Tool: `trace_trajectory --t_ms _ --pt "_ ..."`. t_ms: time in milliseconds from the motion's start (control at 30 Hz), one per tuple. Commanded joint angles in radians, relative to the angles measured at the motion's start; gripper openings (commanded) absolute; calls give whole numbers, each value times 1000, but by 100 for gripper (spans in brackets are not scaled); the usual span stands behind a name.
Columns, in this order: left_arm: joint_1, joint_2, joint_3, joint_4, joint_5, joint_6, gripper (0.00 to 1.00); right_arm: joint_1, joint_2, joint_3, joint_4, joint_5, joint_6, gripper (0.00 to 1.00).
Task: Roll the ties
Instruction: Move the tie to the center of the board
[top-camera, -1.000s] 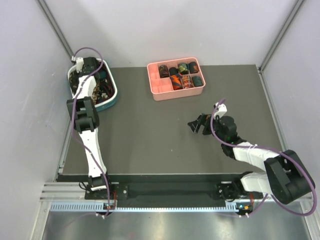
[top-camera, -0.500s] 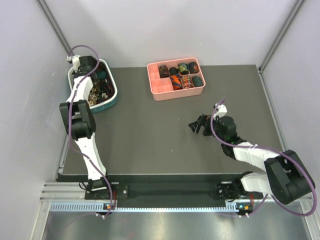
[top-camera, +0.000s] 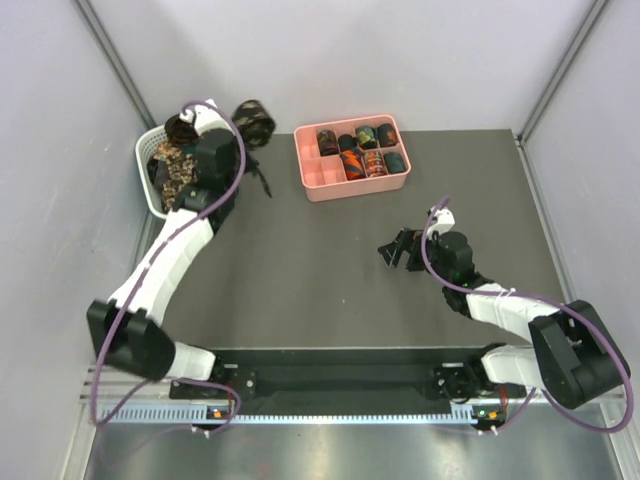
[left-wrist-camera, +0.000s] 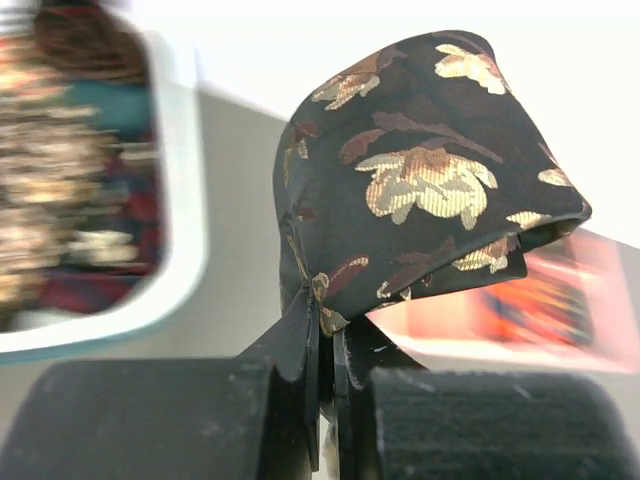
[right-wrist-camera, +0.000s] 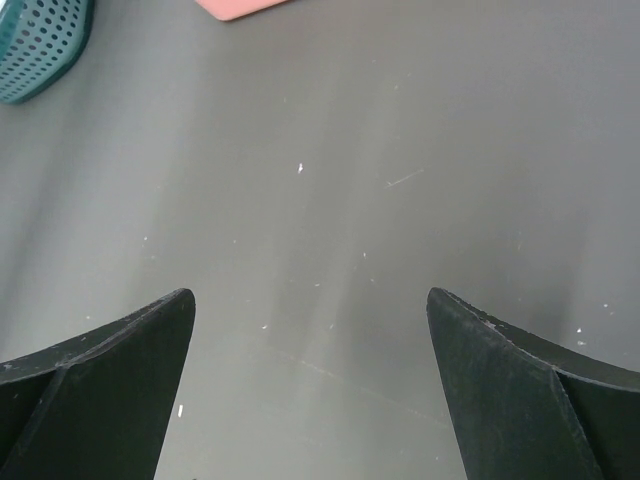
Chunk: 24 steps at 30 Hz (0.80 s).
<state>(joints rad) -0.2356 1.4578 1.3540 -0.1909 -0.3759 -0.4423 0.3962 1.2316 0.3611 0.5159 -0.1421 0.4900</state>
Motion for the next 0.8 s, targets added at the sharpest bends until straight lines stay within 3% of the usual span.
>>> trace_trajectory --t_ms 0,133,233,533,633,767 --pt "-103 -146 -103 68 100 -85 0 -10 -18 39 41 4 -18 100" --pt "-198 -264 -240 85 192 -240 0 -10 -29 33 38 30 -21 100" --pt "-331 -300 -334 140 218 -346 0 -10 -59 21 30 74 -25 100" --pt "-698 -150 -394 312 141 -493 0 -11 -228 -36 -48 321 -31 100" --pt "-741 -67 -349 341 185 -510 0 -11 -287 -45 -119 465 -8 100" --pt "-717 9 -378 462 404 -642 0 -14 -343 -65 -146 550 7 100"
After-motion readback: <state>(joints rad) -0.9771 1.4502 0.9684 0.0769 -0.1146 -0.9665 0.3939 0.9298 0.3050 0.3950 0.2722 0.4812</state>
